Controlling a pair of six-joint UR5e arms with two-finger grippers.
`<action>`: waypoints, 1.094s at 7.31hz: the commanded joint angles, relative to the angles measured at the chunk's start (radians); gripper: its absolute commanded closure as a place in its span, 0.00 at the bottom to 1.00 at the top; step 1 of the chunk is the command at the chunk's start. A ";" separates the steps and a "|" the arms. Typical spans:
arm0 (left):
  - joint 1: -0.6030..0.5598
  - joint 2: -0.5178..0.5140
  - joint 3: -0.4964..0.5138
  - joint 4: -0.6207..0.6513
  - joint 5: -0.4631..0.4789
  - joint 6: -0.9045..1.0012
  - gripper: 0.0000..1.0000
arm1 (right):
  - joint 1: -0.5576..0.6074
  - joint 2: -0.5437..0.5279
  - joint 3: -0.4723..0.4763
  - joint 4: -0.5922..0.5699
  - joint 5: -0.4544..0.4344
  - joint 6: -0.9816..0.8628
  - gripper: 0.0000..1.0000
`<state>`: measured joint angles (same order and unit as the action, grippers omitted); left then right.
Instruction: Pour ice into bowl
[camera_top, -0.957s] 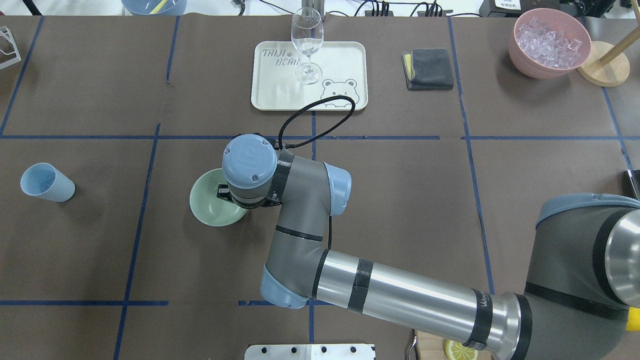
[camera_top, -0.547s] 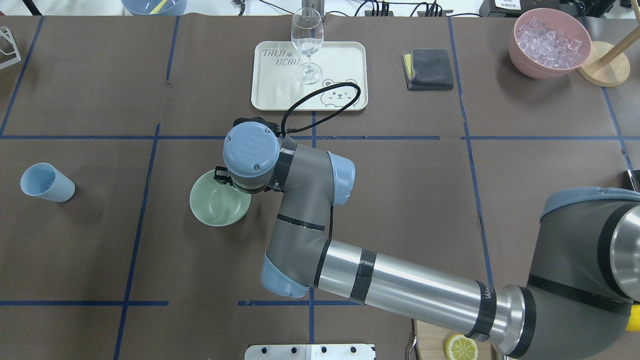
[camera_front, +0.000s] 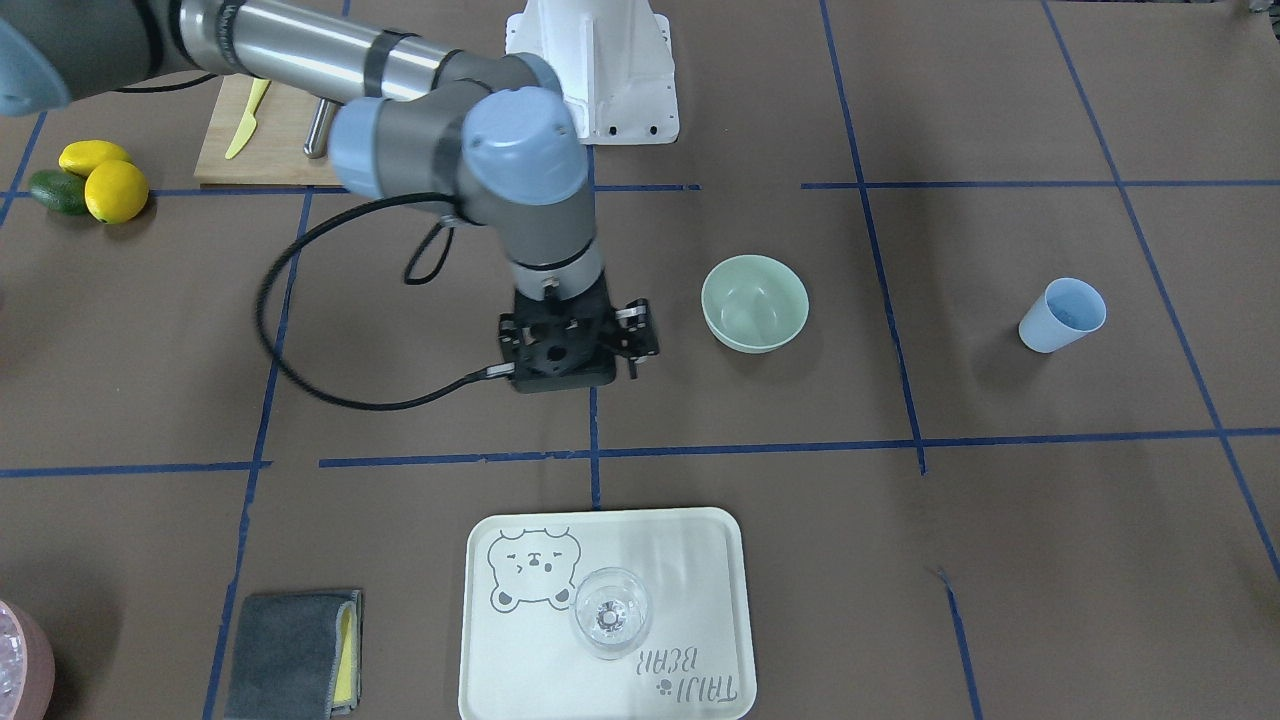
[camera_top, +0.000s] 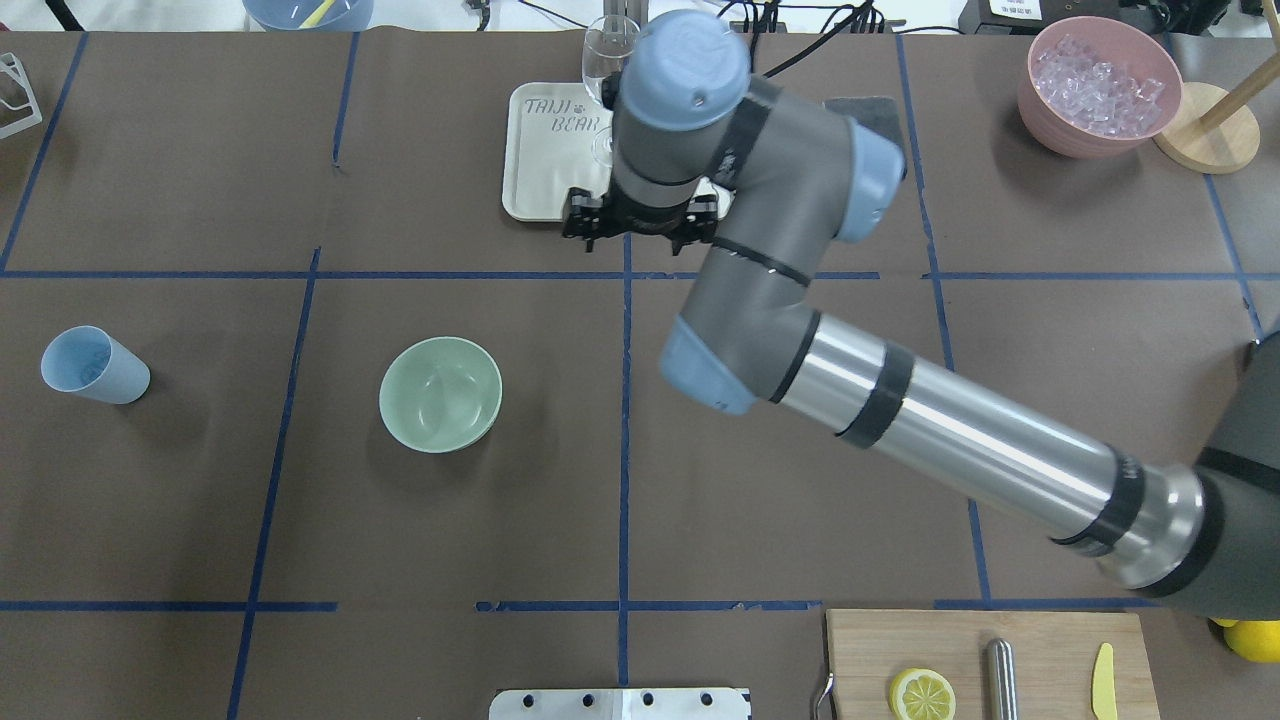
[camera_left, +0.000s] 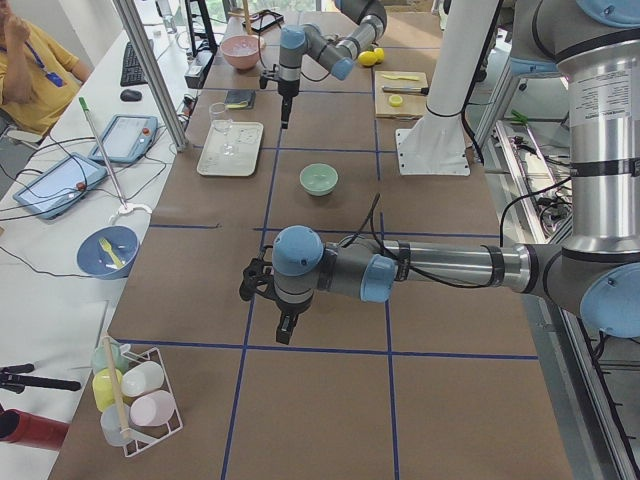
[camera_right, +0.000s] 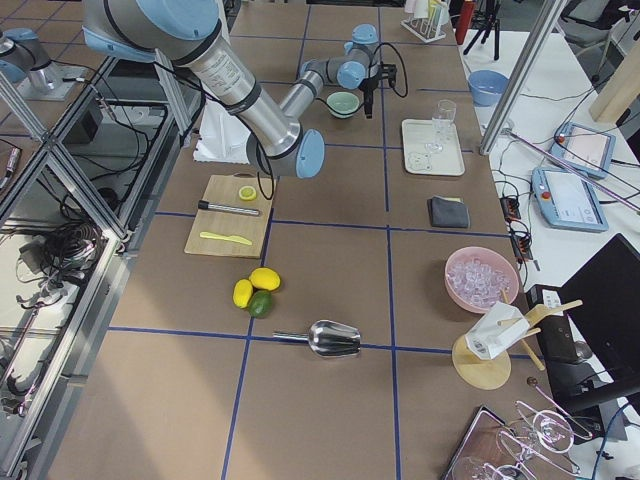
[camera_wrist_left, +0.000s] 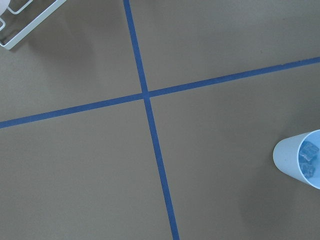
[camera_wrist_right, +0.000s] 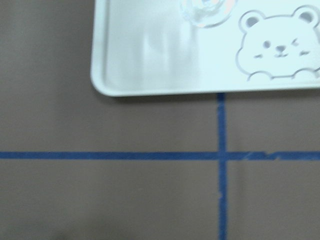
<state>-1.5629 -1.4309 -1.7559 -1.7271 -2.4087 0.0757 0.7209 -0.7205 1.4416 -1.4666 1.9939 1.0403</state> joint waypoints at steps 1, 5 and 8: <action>0.001 -0.028 -0.028 0.000 0.000 -0.002 0.00 | 0.211 -0.236 0.138 -0.008 0.168 -0.329 0.00; 0.001 -0.180 0.003 -0.180 -0.003 -0.004 0.00 | 0.579 -0.465 0.129 -0.091 0.325 -0.978 0.00; 0.096 -0.139 -0.005 -0.626 0.006 -0.437 0.00 | 0.696 -0.585 0.143 -0.132 0.363 -1.118 0.00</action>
<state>-1.5320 -1.5924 -1.7612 -2.1668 -2.4155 -0.1472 1.3737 -1.2632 1.5801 -1.5912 2.3280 -0.0438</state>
